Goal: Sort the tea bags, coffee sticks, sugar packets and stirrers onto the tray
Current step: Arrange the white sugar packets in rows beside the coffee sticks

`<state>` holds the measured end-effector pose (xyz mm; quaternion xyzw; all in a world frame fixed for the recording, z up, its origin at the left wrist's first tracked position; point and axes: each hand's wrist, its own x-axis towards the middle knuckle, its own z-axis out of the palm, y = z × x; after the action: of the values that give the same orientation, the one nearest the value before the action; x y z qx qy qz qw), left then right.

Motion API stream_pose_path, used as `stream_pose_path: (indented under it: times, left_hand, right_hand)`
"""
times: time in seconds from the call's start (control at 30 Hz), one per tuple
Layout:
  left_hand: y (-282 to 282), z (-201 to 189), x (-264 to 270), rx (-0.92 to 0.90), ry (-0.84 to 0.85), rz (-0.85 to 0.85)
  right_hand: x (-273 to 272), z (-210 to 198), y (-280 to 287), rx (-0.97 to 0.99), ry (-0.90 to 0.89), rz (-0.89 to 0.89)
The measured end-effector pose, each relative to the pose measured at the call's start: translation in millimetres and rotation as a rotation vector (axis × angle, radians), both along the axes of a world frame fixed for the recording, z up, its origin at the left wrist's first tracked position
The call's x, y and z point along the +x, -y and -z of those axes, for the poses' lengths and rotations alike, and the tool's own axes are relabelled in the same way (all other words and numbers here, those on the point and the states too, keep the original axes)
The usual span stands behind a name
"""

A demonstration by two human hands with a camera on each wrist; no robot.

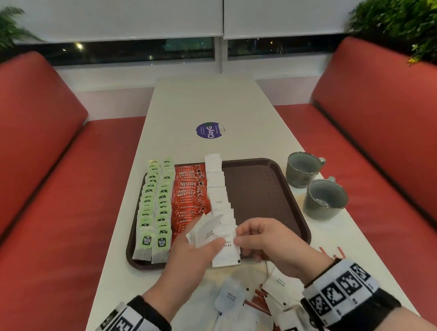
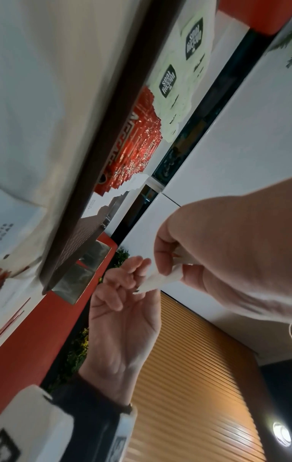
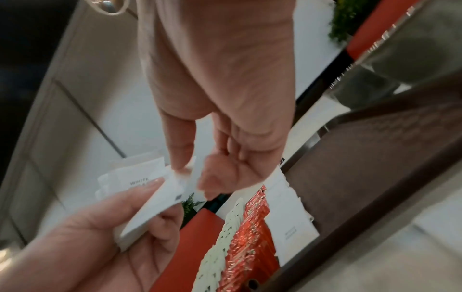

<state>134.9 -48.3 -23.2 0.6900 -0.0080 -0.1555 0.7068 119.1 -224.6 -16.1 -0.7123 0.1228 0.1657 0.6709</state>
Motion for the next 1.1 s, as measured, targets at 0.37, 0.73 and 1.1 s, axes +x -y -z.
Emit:
stream_pose_path:
  times: [0.37, 0.73, 1.1]
  left_hand:
    - [-19, 0, 26, -0.149, -0.149, -0.205]
    - [-54, -1, 35, -0.207, -0.344, -0.190]
    - [-50, 15, 48, -0.202, -0.447, -0.190]
  right_hand:
    - [106, -18, 29, -0.371, 0.267, 0.205]
    - [246, 41, 59, -0.579, 0.010, 0.292]
    - [285, 70, 61, -0.746, -0.020, 0.273]
